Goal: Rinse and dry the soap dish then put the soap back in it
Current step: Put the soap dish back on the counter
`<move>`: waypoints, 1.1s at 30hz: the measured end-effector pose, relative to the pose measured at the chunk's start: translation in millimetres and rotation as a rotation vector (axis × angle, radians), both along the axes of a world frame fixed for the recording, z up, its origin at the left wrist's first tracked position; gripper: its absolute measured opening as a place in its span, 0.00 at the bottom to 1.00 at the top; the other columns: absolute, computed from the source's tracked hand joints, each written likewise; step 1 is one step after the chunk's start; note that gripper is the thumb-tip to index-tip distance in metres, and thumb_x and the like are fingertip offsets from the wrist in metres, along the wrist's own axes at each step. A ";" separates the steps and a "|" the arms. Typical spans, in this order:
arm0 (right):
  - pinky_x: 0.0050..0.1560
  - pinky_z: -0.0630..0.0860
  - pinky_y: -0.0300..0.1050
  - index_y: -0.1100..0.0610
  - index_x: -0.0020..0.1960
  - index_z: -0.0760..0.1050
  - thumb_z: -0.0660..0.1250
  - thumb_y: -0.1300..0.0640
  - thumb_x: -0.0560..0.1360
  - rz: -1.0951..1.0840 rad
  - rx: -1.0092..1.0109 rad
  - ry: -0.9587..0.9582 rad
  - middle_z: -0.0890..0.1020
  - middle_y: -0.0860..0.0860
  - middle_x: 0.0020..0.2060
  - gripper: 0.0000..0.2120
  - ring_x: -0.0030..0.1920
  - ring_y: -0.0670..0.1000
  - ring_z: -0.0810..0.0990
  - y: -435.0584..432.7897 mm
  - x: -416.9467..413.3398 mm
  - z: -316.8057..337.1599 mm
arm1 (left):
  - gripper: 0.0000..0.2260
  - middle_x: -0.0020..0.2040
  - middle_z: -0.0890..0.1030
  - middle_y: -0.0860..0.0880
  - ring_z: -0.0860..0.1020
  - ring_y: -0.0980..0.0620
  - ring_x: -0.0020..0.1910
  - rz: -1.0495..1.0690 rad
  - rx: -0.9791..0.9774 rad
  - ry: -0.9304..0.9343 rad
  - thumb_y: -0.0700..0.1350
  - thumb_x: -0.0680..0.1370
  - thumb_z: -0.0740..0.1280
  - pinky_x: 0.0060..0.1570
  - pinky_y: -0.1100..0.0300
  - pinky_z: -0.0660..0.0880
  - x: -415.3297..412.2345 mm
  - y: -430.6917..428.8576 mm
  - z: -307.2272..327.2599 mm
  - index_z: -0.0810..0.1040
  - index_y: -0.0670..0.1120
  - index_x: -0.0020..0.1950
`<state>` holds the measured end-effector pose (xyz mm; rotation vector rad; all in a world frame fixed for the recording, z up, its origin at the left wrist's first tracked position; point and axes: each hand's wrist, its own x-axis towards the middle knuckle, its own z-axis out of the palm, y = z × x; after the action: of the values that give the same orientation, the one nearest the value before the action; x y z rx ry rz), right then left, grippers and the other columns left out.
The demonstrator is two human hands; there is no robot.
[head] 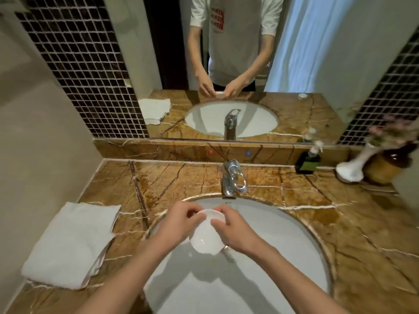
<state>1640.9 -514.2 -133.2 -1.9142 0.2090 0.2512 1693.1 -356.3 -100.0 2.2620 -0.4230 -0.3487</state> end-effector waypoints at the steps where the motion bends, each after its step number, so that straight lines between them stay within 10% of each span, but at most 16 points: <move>1: 0.29 0.77 0.37 0.50 0.55 0.72 0.63 0.55 0.77 -0.024 -0.011 0.002 0.78 0.52 0.50 0.07 0.43 0.45 0.80 -16.9 -8.5 -0.2 | 0.04 0.37 0.85 0.48 0.81 0.50 0.37 -0.001 -0.016 0.001 0.41 0.73 0.70 0.35 0.60 0.74 -6.6 -15.6 -2.5 0.84 0.48 0.41; 13: 0.26 0.79 0.42 0.53 0.51 0.71 0.64 0.62 0.78 -0.393 0.285 0.107 0.83 0.58 0.42 0.05 0.28 0.49 0.83 -191.4 -88.8 -3.0 | 0.11 0.25 0.74 0.46 0.71 0.49 0.27 0.251 -0.207 0.061 0.39 0.73 0.66 0.31 0.54 0.72 -71.8 -207.1 -26.7 0.76 0.41 0.29; 22: 0.21 0.68 0.31 0.56 0.62 0.77 0.59 0.63 0.79 -0.401 -0.146 0.042 0.81 0.50 0.44 0.15 0.28 0.44 0.74 -262.0 -90.3 -12.2 | 0.09 0.43 0.80 0.39 0.81 0.42 0.42 0.287 -0.244 0.355 0.40 0.73 0.69 0.33 0.50 0.82 -83.2 -278.1 -42.1 0.74 0.45 0.52; 33: 0.18 0.70 0.38 0.58 0.68 0.70 0.62 0.57 0.80 -0.442 -0.151 0.204 0.82 0.61 0.50 0.17 0.29 0.51 0.79 -270.2 -40.8 -16.6 | 0.11 0.30 0.75 0.42 0.75 0.45 0.31 0.317 -0.160 0.243 0.39 0.74 0.66 0.32 0.43 0.81 -25.1 -289.1 -60.4 0.78 0.33 0.35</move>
<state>1600.1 -784.4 -149.8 -1.9333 0.7953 0.1340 1668.0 -645.4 -160.4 2.0569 0.0338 -0.4031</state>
